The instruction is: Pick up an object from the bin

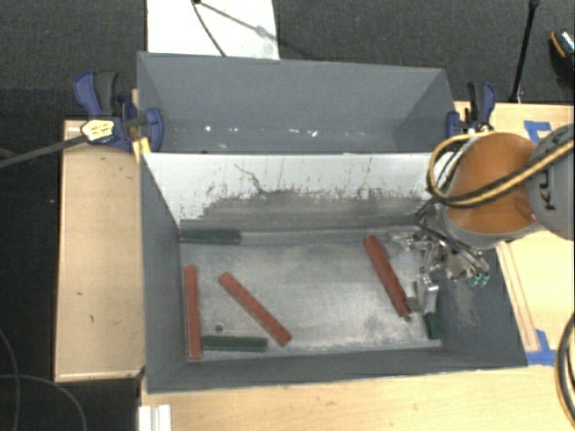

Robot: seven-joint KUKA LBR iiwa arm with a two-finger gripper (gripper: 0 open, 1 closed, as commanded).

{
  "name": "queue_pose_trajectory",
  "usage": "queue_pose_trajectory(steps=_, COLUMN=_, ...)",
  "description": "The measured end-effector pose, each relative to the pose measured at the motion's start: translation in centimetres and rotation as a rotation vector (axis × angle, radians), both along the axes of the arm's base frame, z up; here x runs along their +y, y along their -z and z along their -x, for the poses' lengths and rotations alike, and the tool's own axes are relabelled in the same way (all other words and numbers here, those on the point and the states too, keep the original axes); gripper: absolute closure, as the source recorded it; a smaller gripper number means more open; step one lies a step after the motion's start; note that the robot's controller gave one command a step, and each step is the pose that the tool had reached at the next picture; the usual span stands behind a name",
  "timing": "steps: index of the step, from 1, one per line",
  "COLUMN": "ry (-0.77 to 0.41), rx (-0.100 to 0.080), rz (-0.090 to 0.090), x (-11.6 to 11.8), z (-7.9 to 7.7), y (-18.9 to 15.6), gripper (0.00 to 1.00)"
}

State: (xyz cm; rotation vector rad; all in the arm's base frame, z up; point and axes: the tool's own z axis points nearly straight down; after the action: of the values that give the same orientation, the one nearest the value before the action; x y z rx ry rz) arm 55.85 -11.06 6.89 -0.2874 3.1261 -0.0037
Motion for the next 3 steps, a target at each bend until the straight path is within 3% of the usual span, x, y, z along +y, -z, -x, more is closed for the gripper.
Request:
queue_pose_trajectory(steps=1, ry=0.042, rx=0.003, rz=-0.003, x=1.0, z=4.9, y=-0.4, gripper=0.0)
queue_pose_trajectory(steps=2, ry=0.237, rx=0.002, rz=-0.004, x=4.1, z=7.0, y=-0.1, gripper=0.0)
queue_pose_trajectory(steps=3, ry=-0.194, rx=-0.003, rz=-0.004, x=9.8, z=5.7, y=-0.2, gripper=0.0)
